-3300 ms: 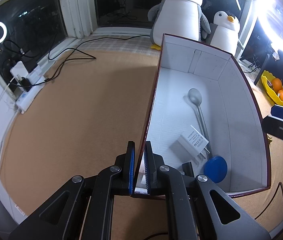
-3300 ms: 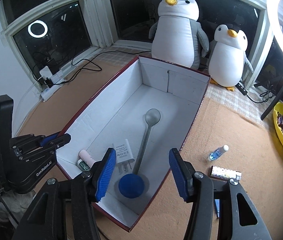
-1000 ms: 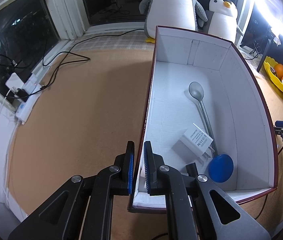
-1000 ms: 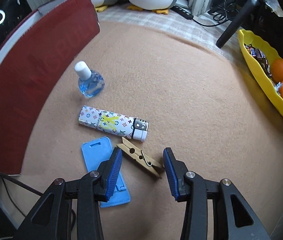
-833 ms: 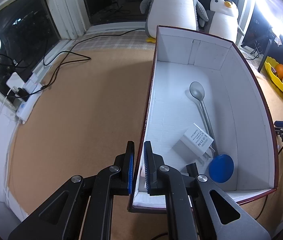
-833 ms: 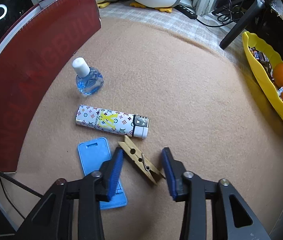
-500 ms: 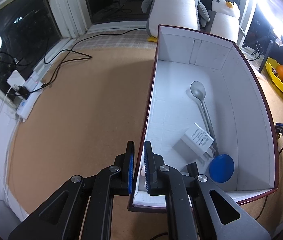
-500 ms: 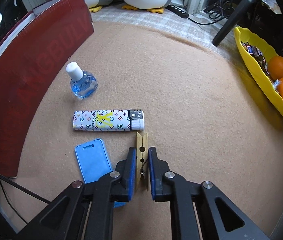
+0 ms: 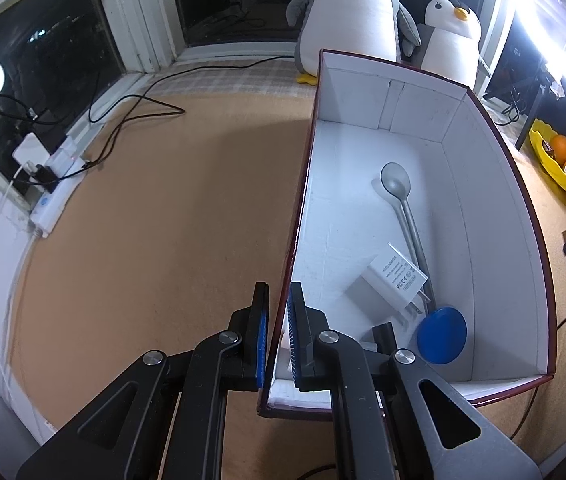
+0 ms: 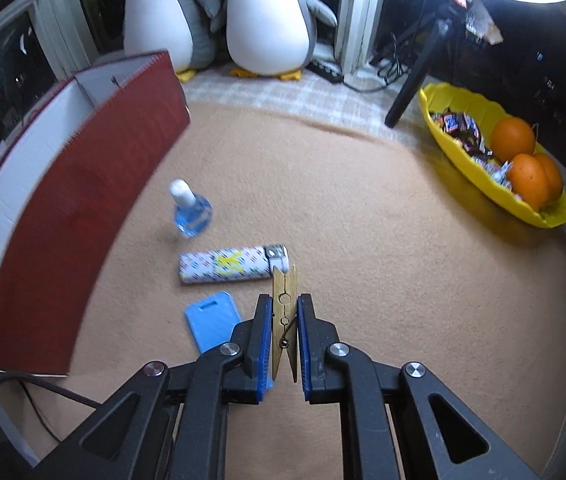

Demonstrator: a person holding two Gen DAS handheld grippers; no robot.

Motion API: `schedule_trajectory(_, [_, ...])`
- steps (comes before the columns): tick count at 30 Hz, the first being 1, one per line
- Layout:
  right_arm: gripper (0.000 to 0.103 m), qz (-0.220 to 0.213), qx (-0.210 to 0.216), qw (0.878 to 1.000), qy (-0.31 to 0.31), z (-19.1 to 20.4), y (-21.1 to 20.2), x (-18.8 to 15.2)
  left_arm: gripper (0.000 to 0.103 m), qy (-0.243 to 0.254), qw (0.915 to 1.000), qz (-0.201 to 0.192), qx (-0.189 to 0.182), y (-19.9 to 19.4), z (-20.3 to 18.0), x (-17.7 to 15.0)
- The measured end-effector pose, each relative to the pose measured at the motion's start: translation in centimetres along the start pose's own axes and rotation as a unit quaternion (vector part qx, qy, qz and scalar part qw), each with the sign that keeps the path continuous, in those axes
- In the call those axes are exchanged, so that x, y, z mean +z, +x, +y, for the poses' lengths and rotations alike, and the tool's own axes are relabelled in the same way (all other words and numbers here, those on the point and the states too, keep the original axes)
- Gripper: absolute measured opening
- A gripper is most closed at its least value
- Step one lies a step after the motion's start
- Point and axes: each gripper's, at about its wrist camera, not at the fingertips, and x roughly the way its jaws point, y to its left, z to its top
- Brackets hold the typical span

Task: Organize rigid objects
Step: 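Carry the wooden clothespin into the box and open the right gripper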

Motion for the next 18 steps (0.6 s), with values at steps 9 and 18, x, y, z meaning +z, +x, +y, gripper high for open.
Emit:
schedule_trajectory(9, [0.011, -0.063, 0.040, 0.997, -0.036, 6.1, -5.2, 2.0, 0.007, -0.009, 0.9999, -0.001, -0.006, 0.0, 0.4, -0.7])
schedule_trajectory(18, [0.011, -0.076, 0.090, 0.989, -0.095, 14.0, -6.7, 2.8, 0.007, -0.015, 0.9998, -0.008, -0.009, -0.4, 0.6, -1.2])
